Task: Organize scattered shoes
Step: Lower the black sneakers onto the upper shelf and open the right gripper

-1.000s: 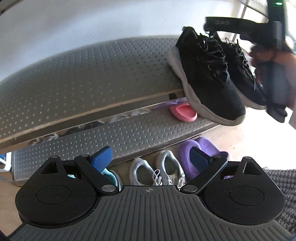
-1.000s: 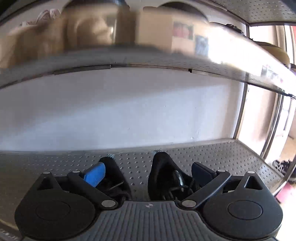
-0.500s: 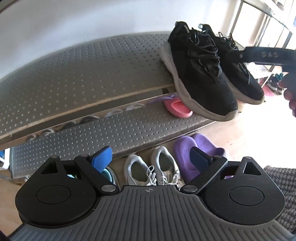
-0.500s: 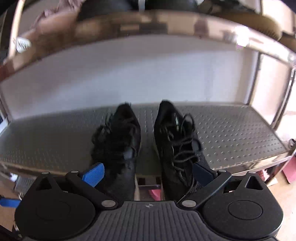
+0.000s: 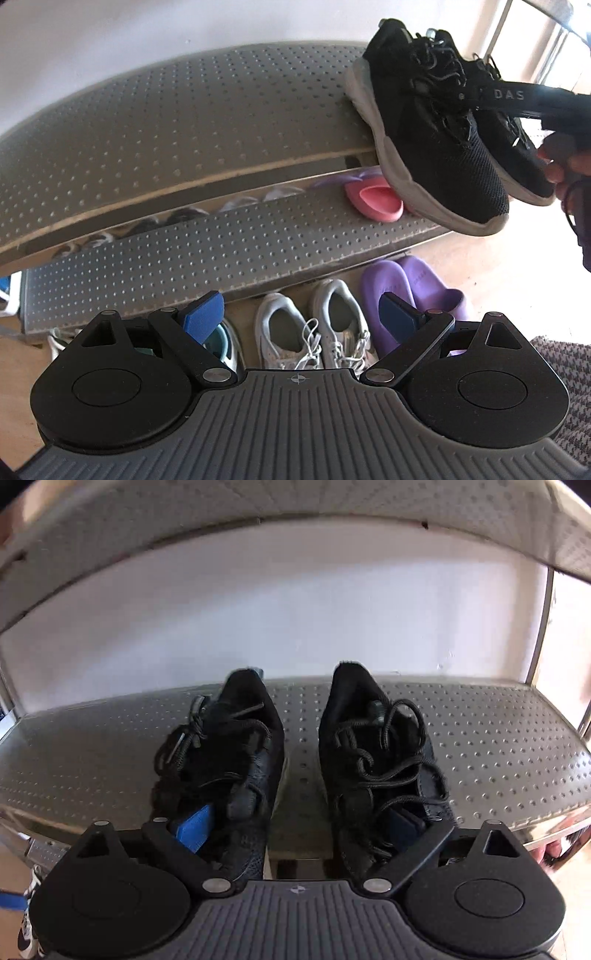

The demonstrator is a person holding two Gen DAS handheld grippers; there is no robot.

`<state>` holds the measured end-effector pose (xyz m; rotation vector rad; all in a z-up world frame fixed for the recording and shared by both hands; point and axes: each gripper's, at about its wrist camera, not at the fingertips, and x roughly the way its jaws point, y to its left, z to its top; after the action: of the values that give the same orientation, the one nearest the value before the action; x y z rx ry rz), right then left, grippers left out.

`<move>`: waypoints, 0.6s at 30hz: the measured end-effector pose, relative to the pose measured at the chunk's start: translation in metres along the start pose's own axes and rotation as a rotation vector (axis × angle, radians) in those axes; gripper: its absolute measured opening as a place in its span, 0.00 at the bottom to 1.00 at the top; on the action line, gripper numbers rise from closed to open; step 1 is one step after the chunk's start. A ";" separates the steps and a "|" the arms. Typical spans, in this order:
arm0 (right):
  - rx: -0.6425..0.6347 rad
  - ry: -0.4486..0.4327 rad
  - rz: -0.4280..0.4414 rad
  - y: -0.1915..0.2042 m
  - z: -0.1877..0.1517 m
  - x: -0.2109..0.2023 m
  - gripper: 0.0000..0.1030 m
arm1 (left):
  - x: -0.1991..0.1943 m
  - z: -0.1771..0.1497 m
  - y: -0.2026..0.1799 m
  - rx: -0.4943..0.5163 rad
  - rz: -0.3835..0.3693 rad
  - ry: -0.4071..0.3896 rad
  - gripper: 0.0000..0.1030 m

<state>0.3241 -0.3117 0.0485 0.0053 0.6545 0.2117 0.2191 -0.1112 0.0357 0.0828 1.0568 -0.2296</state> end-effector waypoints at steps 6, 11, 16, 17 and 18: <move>0.074 0.013 0.006 -0.004 0.017 -0.006 0.16 | 0.000 0.000 0.002 -0.011 -0.002 0.002 0.92; 0.041 -0.014 -0.083 0.002 0.023 -0.005 0.15 | 0.002 0.000 0.000 -0.011 -0.004 0.007 0.92; 0.034 -0.097 -0.200 -0.016 0.036 0.001 0.14 | 0.003 -0.002 0.000 -0.004 -0.011 0.018 0.92; 0.023 -0.125 -0.227 -0.023 0.039 0.002 0.14 | 0.003 -0.002 0.001 -0.002 -0.012 0.018 0.92; -0.012 -0.164 -0.257 -0.034 0.043 0.002 0.14 | 0.003 -0.002 0.002 0.000 -0.013 0.018 0.92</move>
<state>0.3585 -0.3414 0.0788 -0.0720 0.4852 -0.0331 0.2193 -0.1094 0.0315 0.0784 1.0754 -0.2408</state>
